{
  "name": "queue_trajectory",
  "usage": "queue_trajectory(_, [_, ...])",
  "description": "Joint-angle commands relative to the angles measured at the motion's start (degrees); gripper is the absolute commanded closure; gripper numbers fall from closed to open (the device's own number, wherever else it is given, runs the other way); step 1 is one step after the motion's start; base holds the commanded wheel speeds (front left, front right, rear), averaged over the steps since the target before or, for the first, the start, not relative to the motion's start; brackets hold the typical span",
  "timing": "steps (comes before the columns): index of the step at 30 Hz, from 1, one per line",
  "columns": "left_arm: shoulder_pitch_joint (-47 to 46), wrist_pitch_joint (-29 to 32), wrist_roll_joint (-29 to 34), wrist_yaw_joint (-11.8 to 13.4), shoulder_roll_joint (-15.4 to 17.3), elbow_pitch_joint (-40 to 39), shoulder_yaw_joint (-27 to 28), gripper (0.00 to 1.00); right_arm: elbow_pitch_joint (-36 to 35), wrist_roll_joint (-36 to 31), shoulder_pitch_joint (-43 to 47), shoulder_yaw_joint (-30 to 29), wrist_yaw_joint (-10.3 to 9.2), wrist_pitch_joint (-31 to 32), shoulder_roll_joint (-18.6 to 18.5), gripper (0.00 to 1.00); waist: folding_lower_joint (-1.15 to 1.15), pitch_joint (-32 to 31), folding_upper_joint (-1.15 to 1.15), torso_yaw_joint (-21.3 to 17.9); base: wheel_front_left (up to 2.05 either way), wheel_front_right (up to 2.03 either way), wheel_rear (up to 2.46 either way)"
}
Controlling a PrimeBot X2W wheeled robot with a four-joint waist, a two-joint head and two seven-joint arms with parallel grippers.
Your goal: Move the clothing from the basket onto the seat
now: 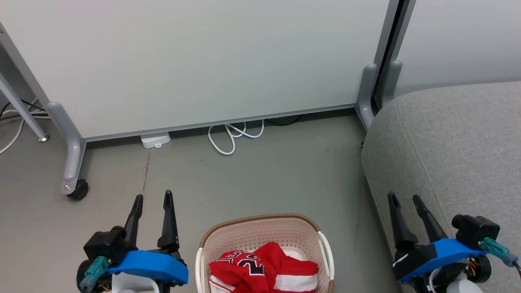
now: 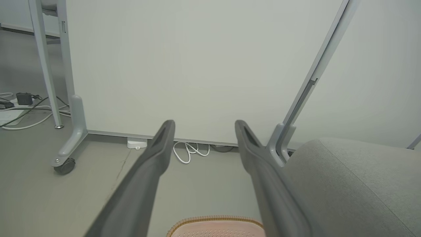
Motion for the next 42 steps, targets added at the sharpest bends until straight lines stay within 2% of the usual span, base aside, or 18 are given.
queue_trajectory(1, [-0.5,-0.6,1.3,0.2,0.2,0.0,-0.1,0.00,-0.2,-1.5,-1.0,0.0,0.13,-0.6,-0.4,0.00,0.00,0.0,0.00,0.0,0.00,0.00,0.00])
queue_trajectory(28, [-0.9,-3.4,8.5,0.5,0.3,2.0,-1.4,0.00,1.0,-11.1,-1.5,0.2,0.13,-3.1,-0.4,0.00,0.00,0.3,0.00,0.2,0.00,0.00,0.00])
queue_trajectory(42, [-1.2,-3.4,7.9,0.7,0.3,2.2,-1.5,0.00,1.0,-10.7,-1.7,0.1,0.11,-3.1,-0.4,0.00,0.00,0.7,0.00,0.2,0.00,0.00,0.00])
